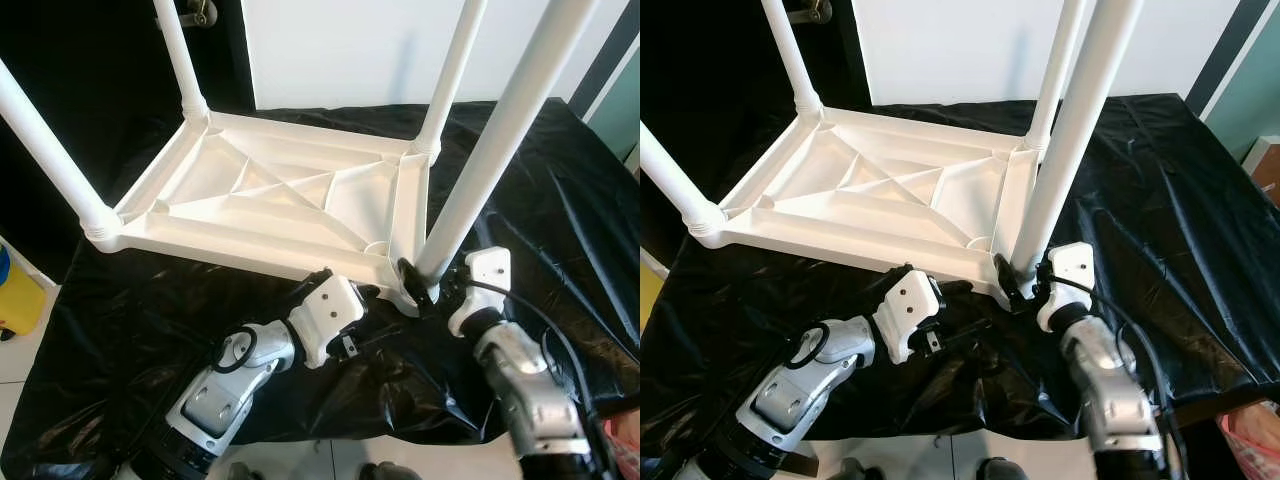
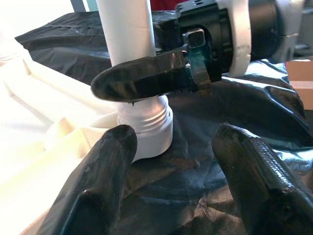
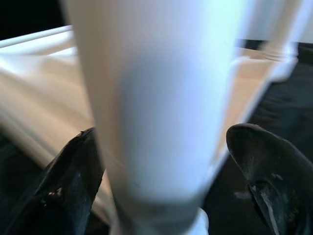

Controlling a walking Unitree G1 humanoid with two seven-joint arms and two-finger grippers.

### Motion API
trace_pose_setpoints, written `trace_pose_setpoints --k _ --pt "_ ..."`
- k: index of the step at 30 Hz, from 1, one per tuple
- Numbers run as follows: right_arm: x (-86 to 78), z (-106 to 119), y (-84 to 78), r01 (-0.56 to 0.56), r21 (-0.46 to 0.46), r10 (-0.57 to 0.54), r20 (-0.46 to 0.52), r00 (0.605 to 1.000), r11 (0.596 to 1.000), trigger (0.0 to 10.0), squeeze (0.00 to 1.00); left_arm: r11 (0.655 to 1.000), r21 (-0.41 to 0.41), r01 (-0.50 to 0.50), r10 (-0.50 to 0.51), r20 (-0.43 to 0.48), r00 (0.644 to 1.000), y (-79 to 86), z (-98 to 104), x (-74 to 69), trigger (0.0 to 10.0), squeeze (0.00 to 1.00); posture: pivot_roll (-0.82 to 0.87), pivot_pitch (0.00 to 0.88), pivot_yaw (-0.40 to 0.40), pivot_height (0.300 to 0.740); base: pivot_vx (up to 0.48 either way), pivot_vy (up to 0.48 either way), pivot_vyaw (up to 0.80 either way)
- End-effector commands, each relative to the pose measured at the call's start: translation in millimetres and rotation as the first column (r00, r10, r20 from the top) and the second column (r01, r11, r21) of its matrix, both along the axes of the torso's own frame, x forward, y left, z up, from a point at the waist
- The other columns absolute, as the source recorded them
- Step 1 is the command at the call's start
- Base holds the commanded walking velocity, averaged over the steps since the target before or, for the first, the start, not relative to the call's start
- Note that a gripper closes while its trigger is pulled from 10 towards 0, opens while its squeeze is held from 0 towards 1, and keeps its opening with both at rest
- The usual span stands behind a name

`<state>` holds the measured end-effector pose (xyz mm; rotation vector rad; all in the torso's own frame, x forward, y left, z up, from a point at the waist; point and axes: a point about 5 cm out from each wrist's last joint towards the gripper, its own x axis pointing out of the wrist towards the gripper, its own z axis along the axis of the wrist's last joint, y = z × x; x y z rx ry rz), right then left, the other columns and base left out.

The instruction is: Building children table

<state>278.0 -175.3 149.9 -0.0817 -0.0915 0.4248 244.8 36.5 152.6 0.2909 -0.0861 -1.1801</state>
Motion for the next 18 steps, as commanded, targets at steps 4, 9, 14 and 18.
trace_pose_setpoints --k 4,9,14,18 --pt "4.8 -6.4 3.6 -0.098 -0.026 0.097 -0.03 0.995 0.995 10.0 0.0 1.0 0.013 0.025 -0.025 -0.009 1.0 0.9 -2.2 0.2 10.0 0.0 -0.13 0.106 0.014 0.74 0.0 0.0 0.0" --pt "20.1 -13.6 9.8 -0.203 -0.113 0.197 -0.059 0.979 0.973 9.4 0.0 1.0 0.011 0.016 -0.016 -0.002 1.0 0.9 -0.1 2.4 10.0 0.0 -0.12 0.103 0.007 0.74 0.0 0.0 0.0" --pt "21.9 -15.6 8.3 -0.225 -0.115 0.218 -0.067 0.974 0.968 3.7 0.0 1.0 0.011 0.01 -0.01 -0.001 1.0 1.5 0.1 2.9 10.0 0.0 -0.12 0.103 0.007 0.74 0.0 0.0 0.0" --pt "22.3 -18.4 4.6 -0.232 -0.129 0.224 -0.075 0.972 0.964 0.0 0.0 1.0 0.01 0.005 -0.005 -0.001 1.0 2.5 0.2 2.2 10.0 0.0 -0.11 0.103 0.005 0.74 0.0 0.0 0.0"
